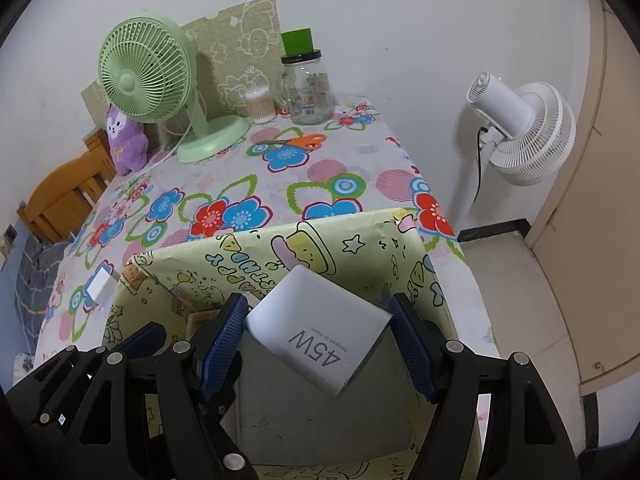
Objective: Organize rigid objects
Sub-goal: 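Lower and release the power strip with left tool while right tool drops the charger in the box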
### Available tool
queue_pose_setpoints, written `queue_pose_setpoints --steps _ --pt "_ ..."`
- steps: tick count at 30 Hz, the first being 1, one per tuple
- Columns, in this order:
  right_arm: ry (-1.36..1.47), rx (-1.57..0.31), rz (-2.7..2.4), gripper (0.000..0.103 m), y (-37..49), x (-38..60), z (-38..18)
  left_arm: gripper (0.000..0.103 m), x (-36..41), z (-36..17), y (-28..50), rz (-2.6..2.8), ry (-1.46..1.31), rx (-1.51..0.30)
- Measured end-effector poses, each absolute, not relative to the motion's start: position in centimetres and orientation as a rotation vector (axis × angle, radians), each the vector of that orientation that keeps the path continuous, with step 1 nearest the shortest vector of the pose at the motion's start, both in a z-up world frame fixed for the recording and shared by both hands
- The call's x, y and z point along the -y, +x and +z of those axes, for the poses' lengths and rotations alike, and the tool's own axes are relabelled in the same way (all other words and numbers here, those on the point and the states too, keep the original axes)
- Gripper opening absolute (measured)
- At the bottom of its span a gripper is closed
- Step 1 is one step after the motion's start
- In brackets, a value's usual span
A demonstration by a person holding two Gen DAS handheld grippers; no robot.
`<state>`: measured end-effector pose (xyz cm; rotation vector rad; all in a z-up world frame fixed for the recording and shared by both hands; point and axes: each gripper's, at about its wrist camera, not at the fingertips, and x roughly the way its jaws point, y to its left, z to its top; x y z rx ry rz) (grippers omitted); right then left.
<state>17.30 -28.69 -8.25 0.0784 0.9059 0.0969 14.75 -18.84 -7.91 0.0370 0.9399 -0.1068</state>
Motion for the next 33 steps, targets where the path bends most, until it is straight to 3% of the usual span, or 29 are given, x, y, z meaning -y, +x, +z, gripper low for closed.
queue_pose_setpoints --steps 13,16,22,33 --pt "0.099 -0.885 0.110 0.078 16.9 28.9 -8.1 0.076 19.3 -7.8 14.6 -0.173 0.040 -0.949" --pt "0.102 -0.895 0.118 0.085 16.4 28.8 -7.8 0.082 19.3 -7.4 14.1 -0.167 0.054 -0.935" --pt "0.062 -0.847 0.095 0.095 14.6 28.1 -6.6 0.083 18.7 -6.5 12.9 -0.199 0.067 -0.916" --pt "0.040 -0.811 0.085 0.098 12.3 26.3 -4.9 0.088 16.8 -5.0 10.7 -0.195 0.093 -0.862"
